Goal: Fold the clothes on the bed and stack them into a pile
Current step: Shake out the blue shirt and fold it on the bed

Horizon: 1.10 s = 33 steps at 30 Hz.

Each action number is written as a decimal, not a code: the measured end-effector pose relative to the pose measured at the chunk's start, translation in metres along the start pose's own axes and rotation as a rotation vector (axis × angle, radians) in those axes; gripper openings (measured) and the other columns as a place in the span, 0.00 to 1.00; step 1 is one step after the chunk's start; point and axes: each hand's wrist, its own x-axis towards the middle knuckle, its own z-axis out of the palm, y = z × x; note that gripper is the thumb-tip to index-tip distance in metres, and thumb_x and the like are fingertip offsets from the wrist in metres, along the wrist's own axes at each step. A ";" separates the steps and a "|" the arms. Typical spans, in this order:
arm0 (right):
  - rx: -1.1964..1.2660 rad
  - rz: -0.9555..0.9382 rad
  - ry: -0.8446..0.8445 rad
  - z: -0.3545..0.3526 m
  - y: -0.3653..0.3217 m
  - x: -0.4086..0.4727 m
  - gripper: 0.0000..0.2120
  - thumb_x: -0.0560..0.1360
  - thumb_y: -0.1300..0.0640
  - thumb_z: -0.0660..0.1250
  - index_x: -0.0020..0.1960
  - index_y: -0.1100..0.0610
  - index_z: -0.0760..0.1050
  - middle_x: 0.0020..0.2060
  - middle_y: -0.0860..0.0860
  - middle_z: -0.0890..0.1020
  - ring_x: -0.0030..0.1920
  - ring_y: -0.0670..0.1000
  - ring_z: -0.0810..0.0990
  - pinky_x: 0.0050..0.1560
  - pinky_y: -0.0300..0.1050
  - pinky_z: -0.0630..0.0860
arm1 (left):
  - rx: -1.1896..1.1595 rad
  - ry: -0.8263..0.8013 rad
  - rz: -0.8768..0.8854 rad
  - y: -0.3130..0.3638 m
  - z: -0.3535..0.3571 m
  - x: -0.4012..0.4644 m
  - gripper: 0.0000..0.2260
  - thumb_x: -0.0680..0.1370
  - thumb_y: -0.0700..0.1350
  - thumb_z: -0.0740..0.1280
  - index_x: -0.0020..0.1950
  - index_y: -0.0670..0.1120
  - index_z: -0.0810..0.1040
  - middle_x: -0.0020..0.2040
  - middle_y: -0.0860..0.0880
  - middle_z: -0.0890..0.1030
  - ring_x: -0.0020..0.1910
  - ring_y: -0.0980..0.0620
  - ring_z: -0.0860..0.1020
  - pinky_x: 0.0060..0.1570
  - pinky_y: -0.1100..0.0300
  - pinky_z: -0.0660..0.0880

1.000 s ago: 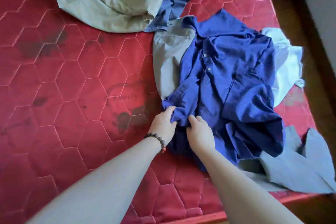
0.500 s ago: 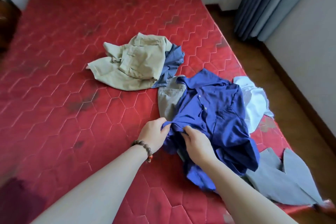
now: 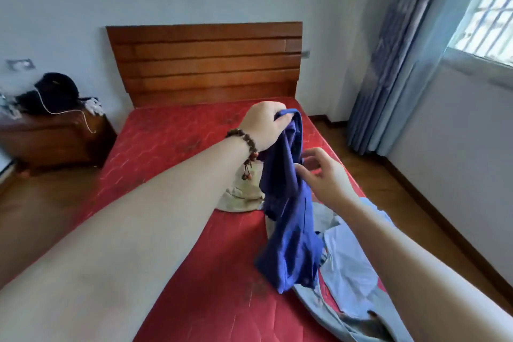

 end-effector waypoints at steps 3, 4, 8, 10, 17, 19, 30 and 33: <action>0.075 -0.005 -0.070 0.005 -0.038 0.002 0.24 0.70 0.46 0.74 0.62 0.47 0.70 0.45 0.39 0.77 0.44 0.34 0.78 0.44 0.32 0.73 | -0.078 0.107 0.009 0.025 -0.047 0.013 0.18 0.80 0.41 0.62 0.30 0.47 0.67 0.26 0.53 0.66 0.26 0.57 0.64 0.30 0.59 0.60; 0.099 0.006 -0.091 0.010 -0.049 0.002 0.26 0.69 0.45 0.74 0.63 0.46 0.68 0.46 0.38 0.77 0.45 0.35 0.78 0.43 0.31 0.73 | -0.107 0.143 0.015 0.032 -0.061 0.016 0.19 0.80 0.41 0.62 0.29 0.47 0.66 0.25 0.53 0.66 0.25 0.58 0.64 0.28 0.62 0.60; 0.174 0.057 -0.102 0.042 -0.087 0.008 0.15 0.71 0.51 0.74 0.54 0.49 0.74 0.45 0.43 0.81 0.43 0.41 0.79 0.43 0.39 0.75 | -0.180 0.252 0.035 0.048 -0.120 0.019 0.21 0.81 0.43 0.63 0.29 0.49 0.65 0.25 0.55 0.65 0.24 0.60 0.64 0.28 0.63 0.60; 0.211 0.076 -0.097 0.054 -0.105 0.014 0.05 0.74 0.56 0.70 0.43 0.49 0.75 0.36 0.43 0.80 0.36 0.43 0.77 0.40 0.42 0.72 | -0.189 0.320 0.041 0.048 -0.154 0.018 0.19 0.81 0.46 0.63 0.30 0.48 0.67 0.27 0.53 0.66 0.25 0.60 0.65 0.31 0.62 0.62; 0.318 0.059 -0.065 0.039 -0.178 0.060 0.13 0.78 0.60 0.65 0.35 0.57 0.75 0.31 0.51 0.76 0.35 0.48 0.72 0.36 0.44 0.68 | 0.153 0.436 -0.125 -0.008 -0.266 -0.018 0.11 0.79 0.53 0.66 0.43 0.45 0.76 0.40 0.48 0.78 0.42 0.50 0.75 0.40 0.63 0.65; 0.396 0.055 -0.088 0.031 -0.210 0.074 0.12 0.78 0.61 0.65 0.35 0.56 0.76 0.31 0.51 0.76 0.34 0.48 0.73 0.34 0.42 0.69 | 0.145 0.351 -0.176 -0.023 -0.274 -0.037 0.23 0.76 0.58 0.68 0.65 0.45 0.74 0.63 0.47 0.76 0.62 0.51 0.73 0.58 0.65 0.65; 0.583 -0.033 -0.217 0.009 -0.323 0.094 0.05 0.78 0.66 0.64 0.47 0.62 0.78 0.45 0.62 0.79 0.46 0.57 0.78 0.50 0.55 0.75 | -0.077 0.254 -0.086 -0.002 -0.214 -0.054 0.10 0.71 0.50 0.76 0.50 0.54 0.79 0.45 0.54 0.83 0.48 0.55 0.81 0.43 0.69 0.76; 0.622 -0.086 -0.203 -0.003 -0.313 0.089 0.04 0.78 0.58 0.67 0.49 0.59 0.77 0.45 0.58 0.79 0.45 0.54 0.78 0.46 0.48 0.77 | -0.078 0.339 -0.200 0.001 -0.220 -0.042 0.10 0.73 0.50 0.74 0.48 0.45 0.82 0.45 0.47 0.84 0.46 0.49 0.81 0.45 0.57 0.76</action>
